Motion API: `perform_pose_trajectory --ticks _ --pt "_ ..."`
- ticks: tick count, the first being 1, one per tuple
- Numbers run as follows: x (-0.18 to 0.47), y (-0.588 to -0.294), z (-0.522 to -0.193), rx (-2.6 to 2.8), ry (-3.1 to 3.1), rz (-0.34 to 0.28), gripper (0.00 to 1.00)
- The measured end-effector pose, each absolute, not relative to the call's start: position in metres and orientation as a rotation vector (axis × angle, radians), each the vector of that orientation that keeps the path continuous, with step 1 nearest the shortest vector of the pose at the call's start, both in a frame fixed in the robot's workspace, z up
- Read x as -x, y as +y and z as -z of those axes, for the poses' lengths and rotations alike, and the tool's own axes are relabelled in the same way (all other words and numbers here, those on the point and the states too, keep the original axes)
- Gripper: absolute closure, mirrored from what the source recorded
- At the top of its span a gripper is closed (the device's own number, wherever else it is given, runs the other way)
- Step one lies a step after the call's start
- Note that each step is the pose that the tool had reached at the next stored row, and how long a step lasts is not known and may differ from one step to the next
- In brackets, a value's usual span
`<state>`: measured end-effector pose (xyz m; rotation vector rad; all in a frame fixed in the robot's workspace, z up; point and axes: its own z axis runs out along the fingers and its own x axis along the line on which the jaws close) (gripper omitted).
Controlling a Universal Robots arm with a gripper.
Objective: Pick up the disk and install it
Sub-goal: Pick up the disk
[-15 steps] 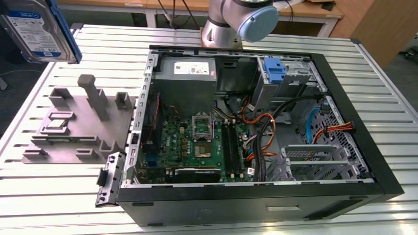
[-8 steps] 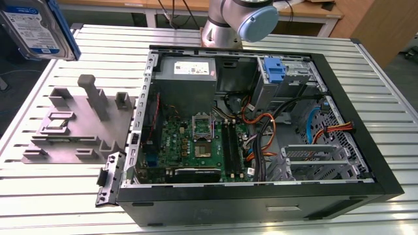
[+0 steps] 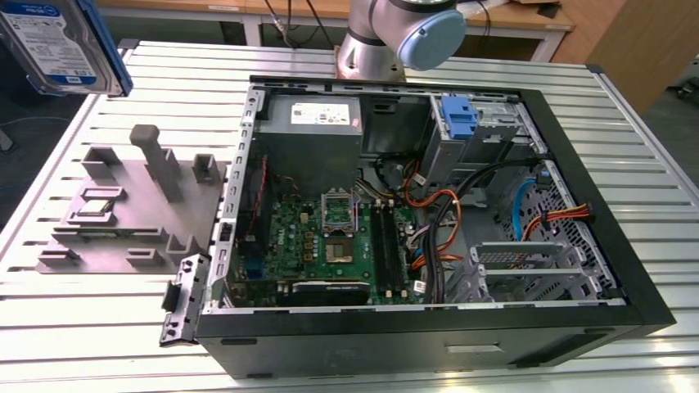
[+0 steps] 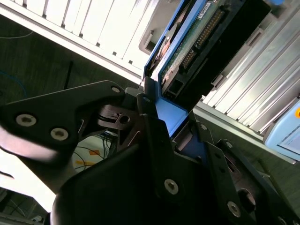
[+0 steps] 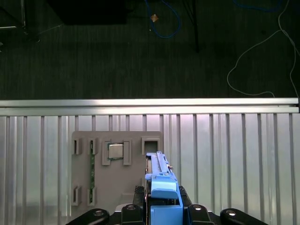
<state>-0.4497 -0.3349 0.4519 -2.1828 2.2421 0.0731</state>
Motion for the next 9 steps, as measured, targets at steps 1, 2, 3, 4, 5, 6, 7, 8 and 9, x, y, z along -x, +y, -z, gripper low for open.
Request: perform_pose_trajectory --ticks 1,2,3,4,5,6,7,8,9 --pt "0.4497 -0.3350 -0.4518 2.183 2.242 -0.073 0.63" --pt "0.4497 -0.3349 -0.4519 2.183 2.242 -0.073 0.63" --pt "0.4497 -0.3350 -0.4525 2.183 2.242 -0.073 0.63" --pt "0.4497 -0.3350 -0.4531 2.183 2.242 -0.073 0.63" --pt "0.4497 -0.3350 -0.4531 2.183 2.242 -0.073 0.63" --pt "0.4497 -0.3350 -0.4532 2.183 2.242 -0.073 0.63" --pt "0.4497 -0.3350 -0.4532 2.183 2.242 -0.073 0.63" --pt "0.4497 -0.3350 -0.4533 2.183 2.242 -0.073 0.63" --pt "0.4497 -0.3350 -0.4533 2.183 2.242 -0.073 0.63"
